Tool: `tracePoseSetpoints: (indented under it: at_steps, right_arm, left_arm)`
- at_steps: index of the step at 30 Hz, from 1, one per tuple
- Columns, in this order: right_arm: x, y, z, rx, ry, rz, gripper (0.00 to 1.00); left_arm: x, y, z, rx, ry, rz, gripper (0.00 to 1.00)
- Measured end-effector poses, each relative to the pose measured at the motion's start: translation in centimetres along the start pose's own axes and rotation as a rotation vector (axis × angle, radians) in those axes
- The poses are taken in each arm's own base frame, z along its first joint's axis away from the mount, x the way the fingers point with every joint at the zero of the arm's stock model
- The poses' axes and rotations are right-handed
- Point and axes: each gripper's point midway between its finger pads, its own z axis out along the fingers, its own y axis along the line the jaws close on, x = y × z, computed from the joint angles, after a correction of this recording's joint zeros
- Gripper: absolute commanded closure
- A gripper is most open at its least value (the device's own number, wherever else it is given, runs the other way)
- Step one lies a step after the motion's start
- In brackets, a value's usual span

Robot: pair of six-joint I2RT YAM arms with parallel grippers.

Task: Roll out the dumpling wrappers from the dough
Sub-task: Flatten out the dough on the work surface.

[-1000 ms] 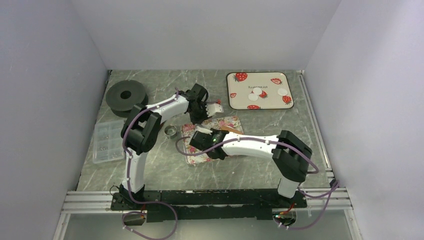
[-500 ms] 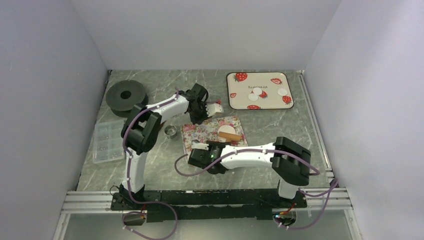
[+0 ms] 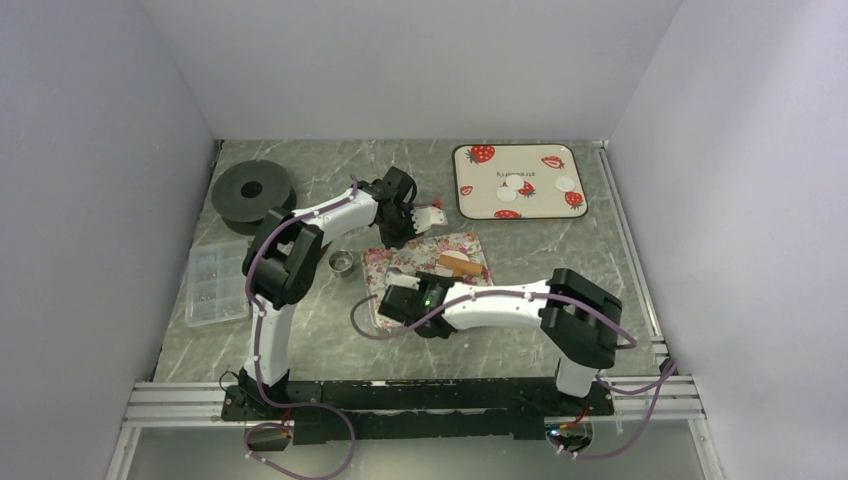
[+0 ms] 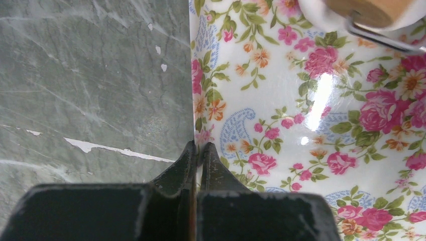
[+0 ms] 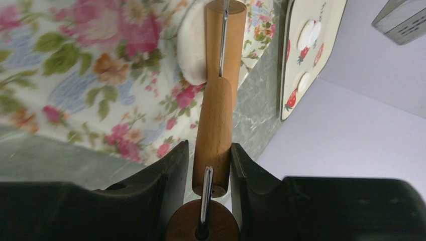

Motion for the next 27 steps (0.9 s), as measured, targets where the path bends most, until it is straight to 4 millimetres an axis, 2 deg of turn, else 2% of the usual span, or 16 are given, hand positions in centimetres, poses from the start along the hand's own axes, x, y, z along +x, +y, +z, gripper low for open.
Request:
tracePoseSetpoints:
  at_steps: [4, 7, 10, 15, 17, 20, 25, 27]
  right_arm:
    - [0.6, 1.9, -1.5, 0.014, -0.035, -0.038, 1.0]
    - [0.8, 2.2, -1.7, 0.016, -0.037, -0.051, 1.0]
    - [0.5, 1.4, -1.1, 0.012, -0.02, -0.031, 1.0]
    - [0.2, -1.1, 1.2, 0.014, 0.009, 0.055, 1.0]
    - [0.0, -1.3, 1.4, 0.009, 0.006, 0.067, 1.0]
    - [-0.3, -0.3, 0.6, 0.004, -0.007, 0.023, 1.0]
    - [-0.4, 2.9, -2.3, -0.002, -0.049, -0.062, 1.0]
    - [-0.3, 3.4, -2.7, -0.006, -0.052, -0.067, 1.0]
  left_arm:
    - [0.0, 0.0, 0.0, 0.0, 0.0, 0.0, 1.0]
    - [0.0, 0.0, 0.0, 0.0, 0.0, 0.0, 1.0]
    - [0.0, 0.0, 0.0, 0.0, 0.0, 0.0, 1.0]
    - [0.0, 0.0, 0.0, 0.0, 0.0, 0.0, 1.0]
    - [0.0, 0.0, 0.0, 0.0, -0.001, 0.0, 1.0]
    - [0.0, 0.0, 0.0, 0.001, 0.0, 0.0, 1.0]
    - [0.0, 0.0, 0.0, 0.0, 0.0, 0.0, 1.0]
    - [0.0, 0.0, 0.0, -0.001, -0.001, 0.001, 1.0]
